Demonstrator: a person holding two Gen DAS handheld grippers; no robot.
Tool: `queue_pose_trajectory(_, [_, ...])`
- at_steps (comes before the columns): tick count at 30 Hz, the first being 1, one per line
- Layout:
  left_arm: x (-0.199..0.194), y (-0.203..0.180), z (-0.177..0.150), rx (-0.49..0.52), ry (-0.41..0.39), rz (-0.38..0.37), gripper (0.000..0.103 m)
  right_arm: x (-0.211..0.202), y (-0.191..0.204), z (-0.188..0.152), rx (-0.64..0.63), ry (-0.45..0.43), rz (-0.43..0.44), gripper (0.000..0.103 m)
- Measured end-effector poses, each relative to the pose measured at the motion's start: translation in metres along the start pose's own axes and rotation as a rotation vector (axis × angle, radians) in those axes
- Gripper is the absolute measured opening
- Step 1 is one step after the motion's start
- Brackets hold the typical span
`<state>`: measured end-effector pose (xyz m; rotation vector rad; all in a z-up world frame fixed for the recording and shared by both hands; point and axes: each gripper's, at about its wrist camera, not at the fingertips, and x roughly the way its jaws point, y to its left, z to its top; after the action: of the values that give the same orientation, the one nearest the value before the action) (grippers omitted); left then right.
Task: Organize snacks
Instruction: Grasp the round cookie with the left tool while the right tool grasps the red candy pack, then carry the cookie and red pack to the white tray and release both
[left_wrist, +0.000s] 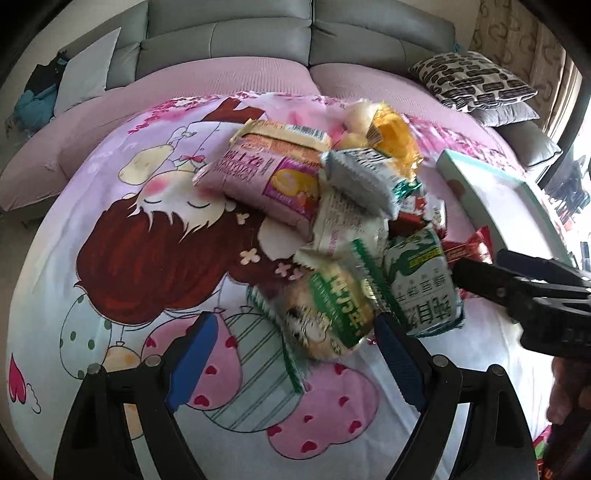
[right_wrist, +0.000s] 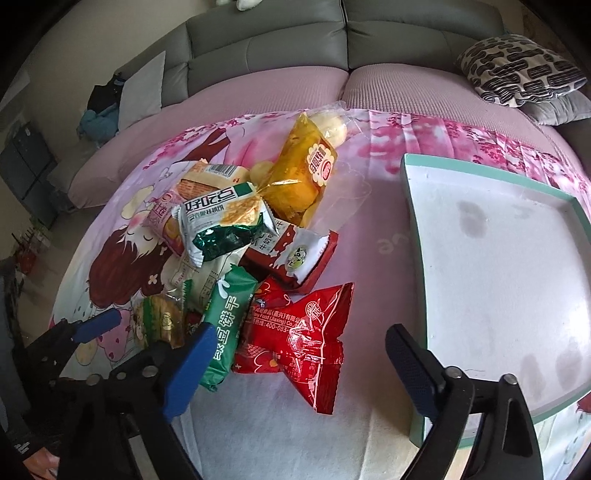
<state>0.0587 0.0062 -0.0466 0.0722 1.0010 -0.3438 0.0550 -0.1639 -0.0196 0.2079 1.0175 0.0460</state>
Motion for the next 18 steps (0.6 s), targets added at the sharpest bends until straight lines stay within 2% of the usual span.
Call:
queue_pose_trajectory(3, [-0.001,-0.005,0.001,0.007,0.003,-0.057,0.083,-0.001,-0.001,0.0,0.012,-0.004,0.01,0.084])
queue_pose_trajectory(5, [0.003,-0.008,0.002,0.009,0.016,-0.067,0.083,-0.002,-0.002,0.0,0.021,-0.008,0.026,0.081])
queue_pose_trajectory(10, [0.012,-0.014,0.009,0.002,0.036,-0.059,0.083,0.002,-0.004,-0.001,0.04,0.003,0.044,0.077])
queue_pose_trajectory(12, [0.015,-0.012,0.012,-0.023,0.051,-0.056,0.083,0.005,-0.008,-0.001,0.062,0.008,0.07,0.071])
queue_pose_trajectory(14, [0.018,-0.01,0.013,-0.045,0.07,-0.038,0.083,0.007,-0.012,0.0,0.081,0.012,0.075,0.069])
queue_pose_trajectory(15, [0.019,-0.009,0.012,-0.049,0.075,-0.032,0.083,0.009,-0.015,0.0,0.091,0.018,0.075,0.064])
queue_pose_trajectory(18, [0.025,-0.005,0.009,-0.069,0.106,-0.009,0.083,0.011,-0.019,0.0,0.112,0.028,0.105,0.063])
